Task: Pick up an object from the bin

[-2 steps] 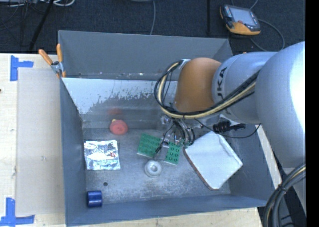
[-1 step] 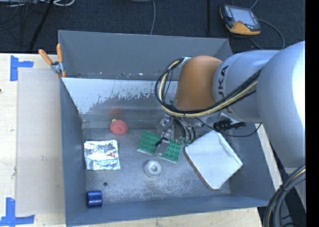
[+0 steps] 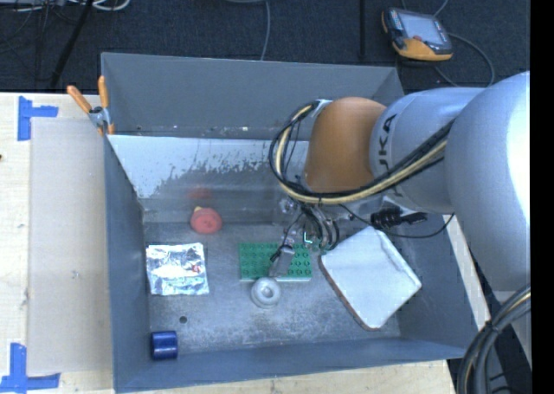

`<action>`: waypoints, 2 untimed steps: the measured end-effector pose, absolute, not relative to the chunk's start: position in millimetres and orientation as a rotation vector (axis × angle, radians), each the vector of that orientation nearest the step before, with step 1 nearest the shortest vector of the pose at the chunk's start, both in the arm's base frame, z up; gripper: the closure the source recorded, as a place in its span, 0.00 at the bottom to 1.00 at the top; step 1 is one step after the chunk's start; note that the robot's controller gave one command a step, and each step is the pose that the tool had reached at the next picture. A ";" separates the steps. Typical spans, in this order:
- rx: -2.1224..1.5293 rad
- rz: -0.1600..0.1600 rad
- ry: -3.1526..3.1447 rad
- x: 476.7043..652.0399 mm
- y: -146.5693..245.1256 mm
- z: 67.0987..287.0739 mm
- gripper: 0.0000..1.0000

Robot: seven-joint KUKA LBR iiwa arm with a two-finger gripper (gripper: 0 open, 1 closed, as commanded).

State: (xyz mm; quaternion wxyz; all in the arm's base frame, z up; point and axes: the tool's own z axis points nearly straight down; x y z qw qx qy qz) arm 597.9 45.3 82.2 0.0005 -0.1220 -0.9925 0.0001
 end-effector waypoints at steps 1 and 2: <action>-0.386 0.000 -3.117 598.4 45.0 83.3 1.00; -0.402 -0.004 -3.125 620.6 77.3 206.5 1.00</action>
Offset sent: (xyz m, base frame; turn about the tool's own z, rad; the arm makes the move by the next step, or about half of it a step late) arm 0.0000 0.0000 0.0000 0.0000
